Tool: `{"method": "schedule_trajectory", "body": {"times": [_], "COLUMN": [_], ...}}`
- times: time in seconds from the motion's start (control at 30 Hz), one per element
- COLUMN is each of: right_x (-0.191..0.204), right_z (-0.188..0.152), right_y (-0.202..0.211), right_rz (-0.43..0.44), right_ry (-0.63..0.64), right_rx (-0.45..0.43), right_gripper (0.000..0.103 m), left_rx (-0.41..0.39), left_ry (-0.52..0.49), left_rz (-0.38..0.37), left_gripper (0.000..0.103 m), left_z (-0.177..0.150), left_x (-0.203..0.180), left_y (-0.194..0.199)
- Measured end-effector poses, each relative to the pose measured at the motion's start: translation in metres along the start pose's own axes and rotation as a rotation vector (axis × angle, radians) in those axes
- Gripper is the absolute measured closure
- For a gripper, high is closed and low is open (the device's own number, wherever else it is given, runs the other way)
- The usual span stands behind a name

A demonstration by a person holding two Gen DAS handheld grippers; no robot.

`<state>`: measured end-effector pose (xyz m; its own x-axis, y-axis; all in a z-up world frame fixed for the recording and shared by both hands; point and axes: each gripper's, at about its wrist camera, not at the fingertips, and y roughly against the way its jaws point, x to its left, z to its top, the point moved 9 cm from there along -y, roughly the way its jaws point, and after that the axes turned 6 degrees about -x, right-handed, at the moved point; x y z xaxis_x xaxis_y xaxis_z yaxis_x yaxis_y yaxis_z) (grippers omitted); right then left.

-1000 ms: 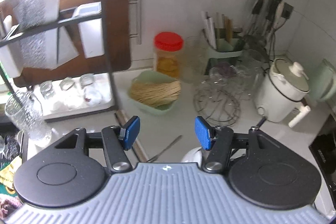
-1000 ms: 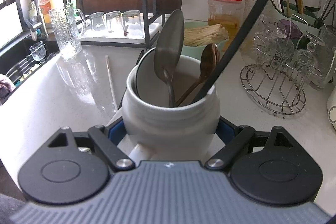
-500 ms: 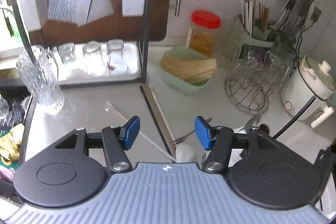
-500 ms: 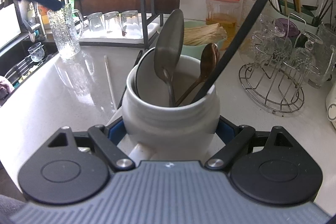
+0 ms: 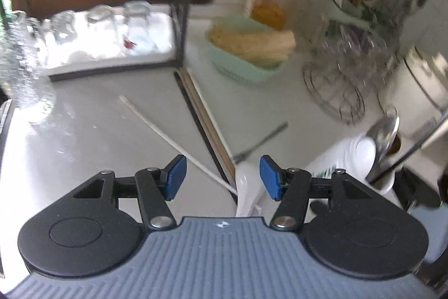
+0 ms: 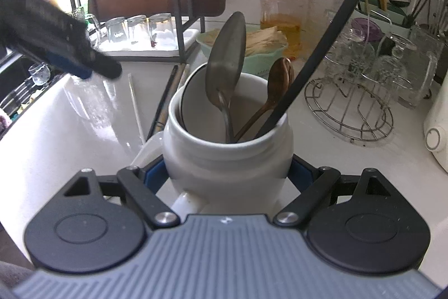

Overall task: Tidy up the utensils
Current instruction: 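Move the left tool down to the white ceramic soup spoon on the counter, then close the left tool on the white soup spoon and lift it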

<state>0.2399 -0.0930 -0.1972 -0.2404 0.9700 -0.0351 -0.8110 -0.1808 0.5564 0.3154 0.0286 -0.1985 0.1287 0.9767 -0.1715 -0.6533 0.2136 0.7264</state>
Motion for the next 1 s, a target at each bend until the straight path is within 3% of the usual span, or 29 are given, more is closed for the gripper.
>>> {"method": "schedule_trajectory", "body": {"times": [0.13,0.3,0.67,1.0], "right_x": [-0.001,-0.003,-0.006,-0.004], "right_z": [-0.001,-0.004,-0.01,-0.008], "right_y": [0.002,0.006,0.015,0.012], "right_rz": [-0.011,-0.026,-0.063,-0.098], "right_ry": [-0.003,-0.011,-0.033,-0.061], "right_rx": [0.009,0.014,0.027,0.059], "right_gripper": [0.012,0.012,0.012,0.012], "left_rx": [0.047,0.081,0.113,0.16], "left_ry": [-0.022,-0.105,-0.301,-0.355], "left_rz": [-0.089,-0.135,-0.127,-0.077], "left_gripper": [0.04,0.043,0.044,0.045], "left_z": [-0.013,-0.021,-0.028,-0.031], "left_x": [-0.009,-0.021,-0.043,-0.045], "left_y": [-0.017,-0.041,-0.075,-0.089]}}
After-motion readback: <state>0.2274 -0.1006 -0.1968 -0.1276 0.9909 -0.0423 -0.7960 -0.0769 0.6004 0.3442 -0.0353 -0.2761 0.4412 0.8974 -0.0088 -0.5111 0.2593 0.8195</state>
